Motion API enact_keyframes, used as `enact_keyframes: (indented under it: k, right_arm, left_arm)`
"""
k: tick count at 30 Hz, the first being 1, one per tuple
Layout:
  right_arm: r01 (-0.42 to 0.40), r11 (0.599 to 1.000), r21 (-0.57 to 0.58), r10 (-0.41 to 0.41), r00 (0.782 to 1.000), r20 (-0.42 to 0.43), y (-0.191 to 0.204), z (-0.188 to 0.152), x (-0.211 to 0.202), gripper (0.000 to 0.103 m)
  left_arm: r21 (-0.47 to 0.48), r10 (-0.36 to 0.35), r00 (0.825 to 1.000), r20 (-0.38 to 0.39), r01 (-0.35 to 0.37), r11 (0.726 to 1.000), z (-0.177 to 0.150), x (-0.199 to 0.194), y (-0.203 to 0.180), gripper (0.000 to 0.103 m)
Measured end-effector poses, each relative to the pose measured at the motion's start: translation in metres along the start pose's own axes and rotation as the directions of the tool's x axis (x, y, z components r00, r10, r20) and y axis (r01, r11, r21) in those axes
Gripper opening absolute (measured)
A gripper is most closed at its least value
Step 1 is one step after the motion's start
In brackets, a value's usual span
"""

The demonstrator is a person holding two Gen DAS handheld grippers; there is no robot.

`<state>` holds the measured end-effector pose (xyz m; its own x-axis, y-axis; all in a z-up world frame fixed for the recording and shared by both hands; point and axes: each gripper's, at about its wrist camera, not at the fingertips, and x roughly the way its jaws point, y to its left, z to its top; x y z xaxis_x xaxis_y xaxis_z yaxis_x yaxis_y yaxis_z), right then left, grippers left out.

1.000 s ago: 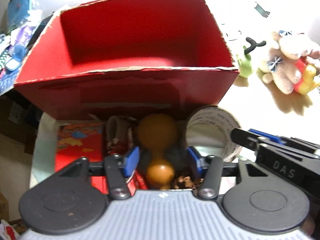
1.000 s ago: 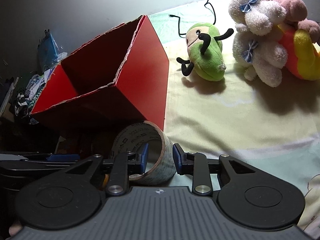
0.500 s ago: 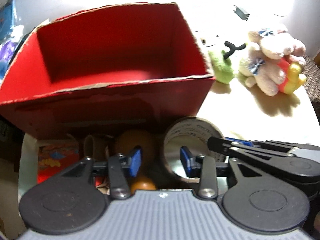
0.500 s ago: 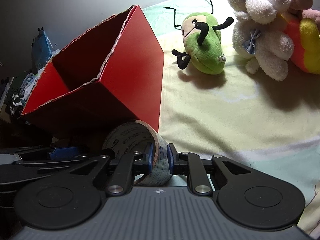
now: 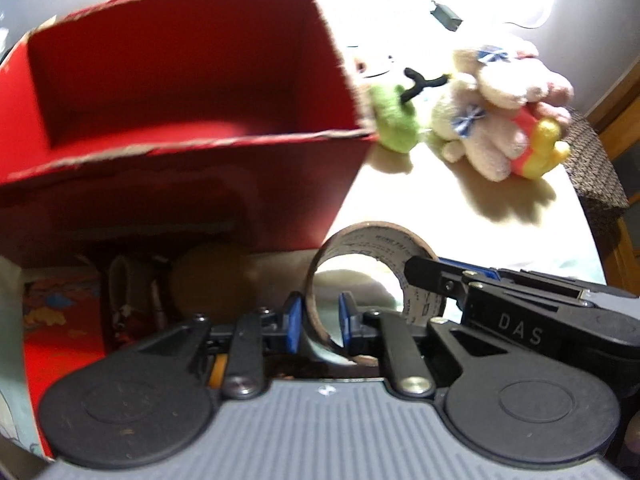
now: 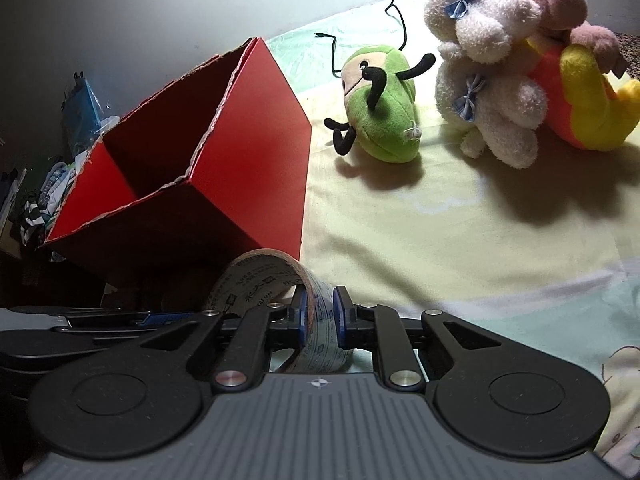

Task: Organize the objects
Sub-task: 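Carry the beige tape roll in the right gripper toward the red box, then lower the tape roll into the red box and open the right gripper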

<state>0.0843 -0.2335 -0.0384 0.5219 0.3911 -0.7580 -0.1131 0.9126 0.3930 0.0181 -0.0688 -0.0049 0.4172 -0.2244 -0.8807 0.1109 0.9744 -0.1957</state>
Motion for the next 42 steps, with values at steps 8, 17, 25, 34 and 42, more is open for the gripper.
enact_keyframes:
  k: [8,17,25,34,42]
  right_arm:
    - [0.018,1.0,0.008,-0.019,0.991,0.129,-0.019,0.012,-0.048,0.015]
    - [-0.041,0.999,-0.013,0.042,0.955,0.294,-0.019,0.044,-0.087,0.015]
    - [-0.112,0.988,-0.109,0.142,0.935,0.326,0.029,0.085,-0.074,0.015]
    - [-0.079,0.977,-0.199,0.118,0.974,0.192,0.09,0.115,-0.001,0.015]
    - [0.019,0.98,-0.197,-0.017,1.0,0.015,0.111,0.126,0.07,0.013]
  left_arm:
    - [0.104,-0.092,0.993,0.077,0.084,0.991,0.013,-0.026,-0.039,0.013]
    - [0.17,-0.122,0.964,0.237,0.082,0.982,0.037,-0.071,-0.06,0.013]
    - [0.115,-0.071,0.934,0.351,0.033,0.993,0.067,-0.101,-0.014,0.013]
    - [0.019,-0.023,0.954,0.298,0.018,1.0,0.096,-0.078,0.08,0.013]
    - [-0.024,-0.025,0.986,0.168,0.029,0.999,0.107,-0.011,0.125,0.013]
